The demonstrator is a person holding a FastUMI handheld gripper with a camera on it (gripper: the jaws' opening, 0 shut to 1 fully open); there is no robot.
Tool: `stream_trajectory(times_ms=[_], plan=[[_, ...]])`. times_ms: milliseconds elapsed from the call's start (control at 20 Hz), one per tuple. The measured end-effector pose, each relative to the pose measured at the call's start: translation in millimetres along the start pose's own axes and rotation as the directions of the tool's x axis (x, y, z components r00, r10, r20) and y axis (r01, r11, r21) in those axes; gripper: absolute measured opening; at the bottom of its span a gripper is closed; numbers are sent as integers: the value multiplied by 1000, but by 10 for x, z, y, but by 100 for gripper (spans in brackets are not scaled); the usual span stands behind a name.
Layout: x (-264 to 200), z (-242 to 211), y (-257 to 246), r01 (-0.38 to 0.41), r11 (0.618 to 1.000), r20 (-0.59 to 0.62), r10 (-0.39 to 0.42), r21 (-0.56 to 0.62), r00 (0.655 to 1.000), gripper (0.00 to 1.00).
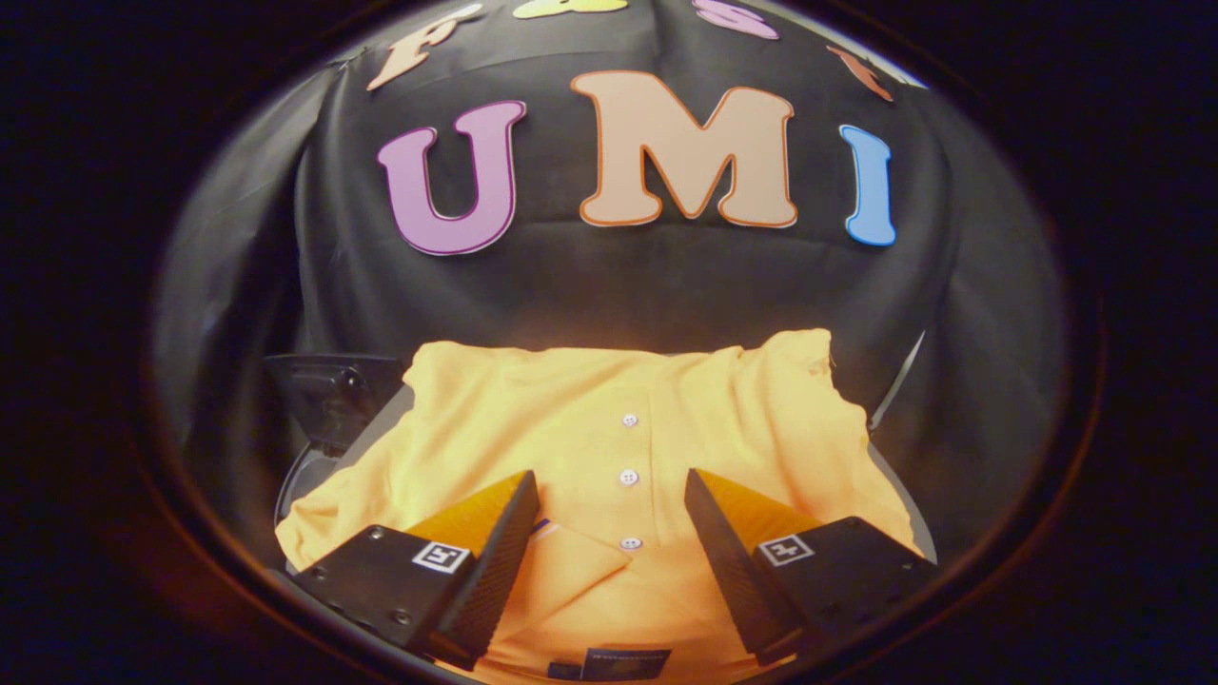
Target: Put the clothes into the washing machine and then close the washing machine lid.
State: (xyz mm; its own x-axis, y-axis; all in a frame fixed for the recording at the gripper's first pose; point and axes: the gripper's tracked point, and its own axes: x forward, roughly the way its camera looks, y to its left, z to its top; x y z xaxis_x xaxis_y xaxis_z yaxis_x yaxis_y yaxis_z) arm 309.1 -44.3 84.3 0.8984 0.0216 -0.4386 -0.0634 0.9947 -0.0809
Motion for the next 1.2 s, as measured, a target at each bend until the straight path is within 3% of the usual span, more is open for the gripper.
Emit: stream_trajectory(times_ms=[100, 150, 200, 350, 450, 650, 850, 1200], plan=[[-18, 11, 10, -12, 1000, 16, 12, -10, 1000, 83], [-27, 40, 18, -10, 1000, 27, 11, -15, 1000, 69], [7, 23, 39, -11, 1000, 32, 11, -29, 999, 62], [44, 36, 86, 23, 997, 47, -19, -76, 999, 23], [1, 30, 77, 63, 992, 35, -60, -106, 998, 15], [-86, 10, 171, 60, 989, 70, -51, -133, 996, 9], [-207, 46, 259, -5, 1000, 94, 5, -7, 996, 2], [-677, 450, 488, 17, 999, 160, -24, 47, 987, 1]])
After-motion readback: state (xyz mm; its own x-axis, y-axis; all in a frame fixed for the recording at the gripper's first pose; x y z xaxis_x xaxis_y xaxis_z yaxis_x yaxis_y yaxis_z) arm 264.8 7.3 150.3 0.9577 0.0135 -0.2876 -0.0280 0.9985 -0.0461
